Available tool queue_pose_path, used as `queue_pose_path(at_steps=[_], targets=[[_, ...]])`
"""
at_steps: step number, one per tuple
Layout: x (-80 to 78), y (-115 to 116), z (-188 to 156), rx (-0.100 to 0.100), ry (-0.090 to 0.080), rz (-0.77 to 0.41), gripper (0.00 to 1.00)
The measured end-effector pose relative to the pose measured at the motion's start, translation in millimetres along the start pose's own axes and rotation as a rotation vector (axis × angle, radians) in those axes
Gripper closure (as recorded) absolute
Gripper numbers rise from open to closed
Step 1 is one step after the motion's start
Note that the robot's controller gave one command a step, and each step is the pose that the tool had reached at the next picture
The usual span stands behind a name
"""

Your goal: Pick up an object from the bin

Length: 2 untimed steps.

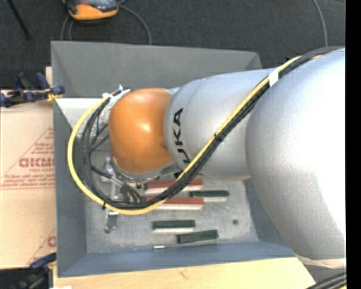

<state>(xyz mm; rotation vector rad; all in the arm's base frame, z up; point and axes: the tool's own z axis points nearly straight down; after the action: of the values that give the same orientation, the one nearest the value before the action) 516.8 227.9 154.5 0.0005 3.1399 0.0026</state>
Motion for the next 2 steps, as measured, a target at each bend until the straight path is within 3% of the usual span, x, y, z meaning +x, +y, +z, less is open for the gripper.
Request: queue_pose_path(at_steps=[1, 2], targets=[[-33.3, -58.3, 21.8, 0.001, -0.002, -0.118, 0.00], [-35.2, -88.5, 30.2, 0.001, 0.000, -0.064, 0.00]])
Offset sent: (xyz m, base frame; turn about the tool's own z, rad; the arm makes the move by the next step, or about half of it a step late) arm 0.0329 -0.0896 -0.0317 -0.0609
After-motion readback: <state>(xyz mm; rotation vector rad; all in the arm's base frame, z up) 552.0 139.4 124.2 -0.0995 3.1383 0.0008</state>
